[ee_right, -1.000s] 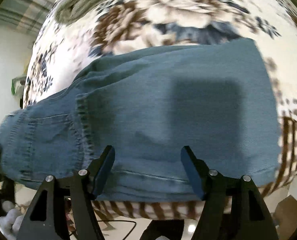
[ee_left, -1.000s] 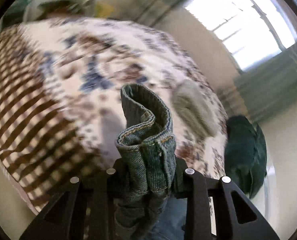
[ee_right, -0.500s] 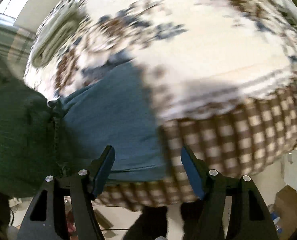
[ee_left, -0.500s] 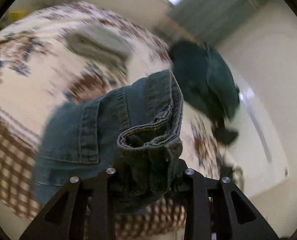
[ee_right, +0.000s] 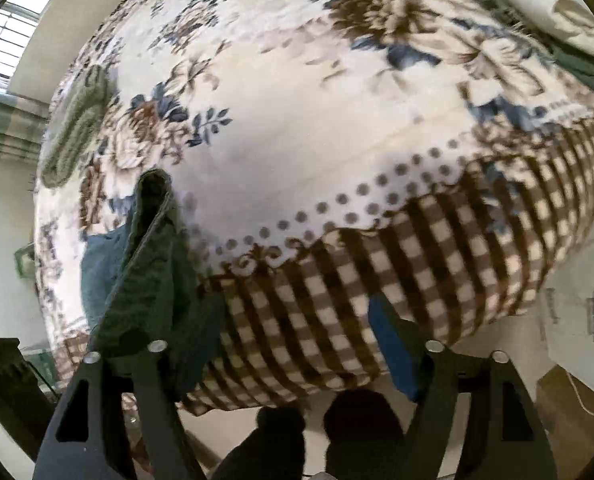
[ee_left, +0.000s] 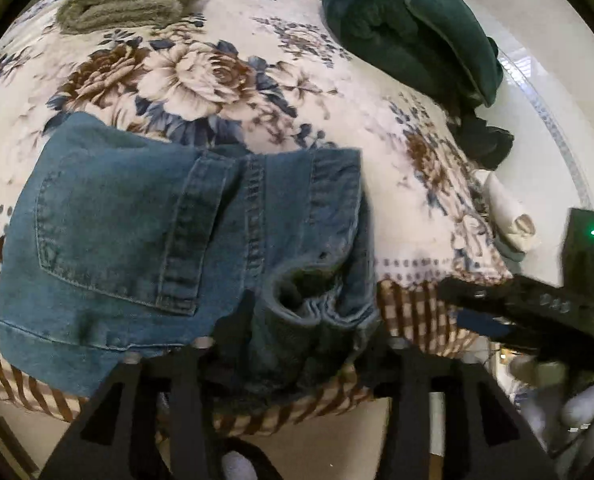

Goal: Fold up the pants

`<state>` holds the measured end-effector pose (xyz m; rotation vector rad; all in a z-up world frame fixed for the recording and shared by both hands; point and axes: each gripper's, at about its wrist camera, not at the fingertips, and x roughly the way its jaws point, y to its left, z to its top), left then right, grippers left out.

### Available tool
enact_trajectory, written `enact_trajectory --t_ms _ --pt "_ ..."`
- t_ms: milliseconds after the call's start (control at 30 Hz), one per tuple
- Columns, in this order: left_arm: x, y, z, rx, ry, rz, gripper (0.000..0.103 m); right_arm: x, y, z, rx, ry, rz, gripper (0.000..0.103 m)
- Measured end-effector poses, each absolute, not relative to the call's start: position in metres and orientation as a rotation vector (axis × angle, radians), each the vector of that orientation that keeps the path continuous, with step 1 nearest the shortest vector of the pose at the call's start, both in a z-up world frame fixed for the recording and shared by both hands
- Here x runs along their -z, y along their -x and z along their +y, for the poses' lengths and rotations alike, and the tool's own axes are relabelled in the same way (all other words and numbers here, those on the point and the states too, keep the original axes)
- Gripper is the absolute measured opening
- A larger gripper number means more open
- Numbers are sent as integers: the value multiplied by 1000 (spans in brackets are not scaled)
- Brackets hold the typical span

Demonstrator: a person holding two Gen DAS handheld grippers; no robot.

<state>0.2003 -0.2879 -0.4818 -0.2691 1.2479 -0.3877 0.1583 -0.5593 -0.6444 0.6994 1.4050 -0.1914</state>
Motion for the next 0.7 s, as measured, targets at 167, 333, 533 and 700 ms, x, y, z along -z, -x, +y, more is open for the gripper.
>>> enact_trajectory --t_ms 167,333,533,700 --pt "461 -209 -281 357 197 1251 82 667 -181 -547 45 -834 1397 85" --pt "453 -228 -237 165 85 1214 82 706 -217 -532 -42 -844 1432 86" --pt "482 -250 -185 -25 -12 1250 82 758 -249 -512 -60 -836 1513 86" --pt "489 -263 -166 -102 -57 1242 82 772 -253 -504 -21 -904 1497 83"
